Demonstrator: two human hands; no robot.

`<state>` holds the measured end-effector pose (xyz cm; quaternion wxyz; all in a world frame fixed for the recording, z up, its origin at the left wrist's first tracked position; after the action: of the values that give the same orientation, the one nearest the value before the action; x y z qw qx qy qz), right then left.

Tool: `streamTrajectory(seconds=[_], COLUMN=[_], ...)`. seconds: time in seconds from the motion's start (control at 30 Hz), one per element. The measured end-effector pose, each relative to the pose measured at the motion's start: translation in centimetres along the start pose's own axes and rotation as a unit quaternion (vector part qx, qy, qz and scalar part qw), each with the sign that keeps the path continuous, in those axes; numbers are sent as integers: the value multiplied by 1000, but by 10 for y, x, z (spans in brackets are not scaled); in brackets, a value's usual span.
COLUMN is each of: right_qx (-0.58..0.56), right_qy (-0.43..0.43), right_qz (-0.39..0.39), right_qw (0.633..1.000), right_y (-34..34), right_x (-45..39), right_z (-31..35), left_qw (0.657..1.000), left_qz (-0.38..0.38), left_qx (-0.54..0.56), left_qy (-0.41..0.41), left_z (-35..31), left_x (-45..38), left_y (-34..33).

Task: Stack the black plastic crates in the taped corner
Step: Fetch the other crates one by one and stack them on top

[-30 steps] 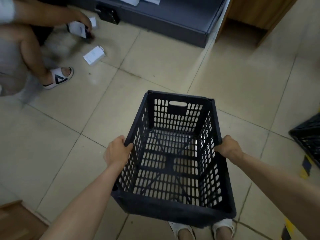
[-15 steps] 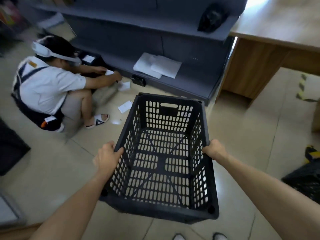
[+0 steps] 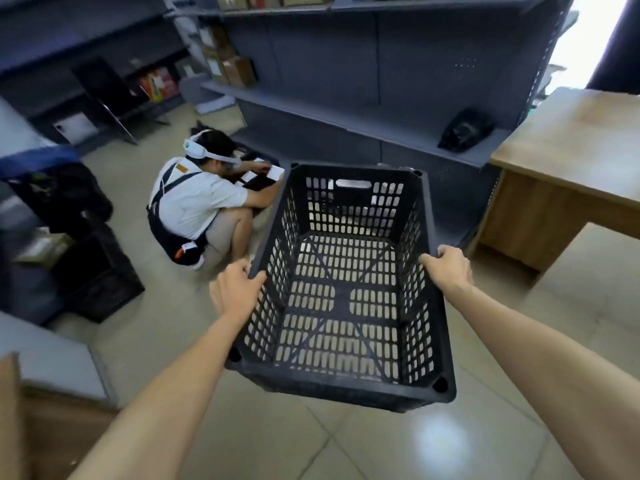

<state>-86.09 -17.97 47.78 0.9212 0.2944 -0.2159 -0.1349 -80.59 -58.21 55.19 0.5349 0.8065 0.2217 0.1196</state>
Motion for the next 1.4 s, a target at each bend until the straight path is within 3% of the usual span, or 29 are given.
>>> streamTrajectory(seconds=[0.23, 0.4, 0.7, 1.13, 1.4], right_qx=[-15, 18, -13, -1, -3], right_qy=[20, 35, 127, 221, 244], right_qz=[45, 32, 100, 268, 304], right_qw=[999, 999, 987, 938, 921], right_y=[22, 47, 39, -6, 18], right_x=[-19, -15, 30, 199, 309], right_z=[-10, -29, 19, -2, -60], left_qw=[997, 993, 974, 927, 928], left_qz=[-26, -47, -115, -175, -173], left_qx=[-29, -48, -51, -21, 40], left_qy=[62, 97, 191, 332, 328], left_z=[-23, -39, 5, 113, 146], left_x=[52, 109, 187, 413, 558], left_y=[-5, -9, 38, 101, 131])
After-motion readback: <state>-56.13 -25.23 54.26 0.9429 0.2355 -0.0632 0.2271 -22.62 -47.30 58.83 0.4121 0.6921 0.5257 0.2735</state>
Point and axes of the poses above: each hand's wrist, its own x-axis away from the middle knuckle, its own y-axis out of the back of the hand, z = x × y, the point moved 7 cm from there along -x, towards the middle knuckle, and after that the axes turned 3 degrees about z, right-handed, at the moved point
